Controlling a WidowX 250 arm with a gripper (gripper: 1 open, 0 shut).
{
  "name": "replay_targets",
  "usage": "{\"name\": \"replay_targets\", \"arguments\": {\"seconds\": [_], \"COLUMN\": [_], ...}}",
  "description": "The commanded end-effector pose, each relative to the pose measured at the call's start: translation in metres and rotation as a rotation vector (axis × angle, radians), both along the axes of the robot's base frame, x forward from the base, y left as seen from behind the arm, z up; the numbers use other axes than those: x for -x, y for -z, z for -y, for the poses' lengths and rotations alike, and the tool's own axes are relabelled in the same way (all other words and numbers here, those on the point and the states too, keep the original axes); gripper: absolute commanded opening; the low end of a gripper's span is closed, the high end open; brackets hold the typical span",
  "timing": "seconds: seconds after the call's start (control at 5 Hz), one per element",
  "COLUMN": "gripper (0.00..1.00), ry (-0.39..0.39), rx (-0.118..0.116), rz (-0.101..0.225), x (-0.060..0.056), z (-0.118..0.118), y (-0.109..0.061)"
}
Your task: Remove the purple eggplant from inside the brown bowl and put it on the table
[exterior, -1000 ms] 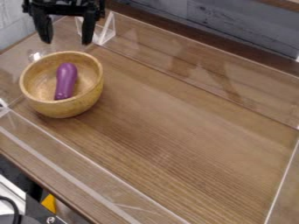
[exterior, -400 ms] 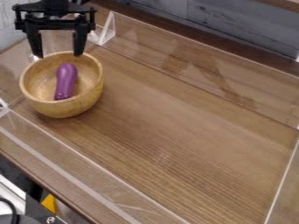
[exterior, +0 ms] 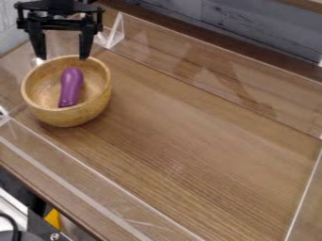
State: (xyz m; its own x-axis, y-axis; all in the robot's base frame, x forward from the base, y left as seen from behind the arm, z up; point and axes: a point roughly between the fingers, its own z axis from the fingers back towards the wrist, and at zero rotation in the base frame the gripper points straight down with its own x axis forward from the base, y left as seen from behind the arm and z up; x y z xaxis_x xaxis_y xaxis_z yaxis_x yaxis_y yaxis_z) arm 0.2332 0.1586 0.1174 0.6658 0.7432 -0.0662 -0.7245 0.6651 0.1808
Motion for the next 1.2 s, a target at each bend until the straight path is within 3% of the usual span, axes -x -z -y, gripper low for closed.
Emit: {"name": "replay_targets", "arguments": {"seconds": [0.0, 0.2, 0.6, 1.0], "gripper": [1.00, 1.00, 1.00, 1.00], "ry": [-0.045, -0.100, -0.079, -0.048], "rx": [-0.028, -0.020, -0.004, 0.013], "rz": [0.039, 0.035, 0.021, 0.008], "x": [-0.012, -0.016, -0.013, -0.010], "z": [-0.017, -0.032, -0.007, 0.000], "y": [-0.005, 0.007, 0.002, 0.008]}}
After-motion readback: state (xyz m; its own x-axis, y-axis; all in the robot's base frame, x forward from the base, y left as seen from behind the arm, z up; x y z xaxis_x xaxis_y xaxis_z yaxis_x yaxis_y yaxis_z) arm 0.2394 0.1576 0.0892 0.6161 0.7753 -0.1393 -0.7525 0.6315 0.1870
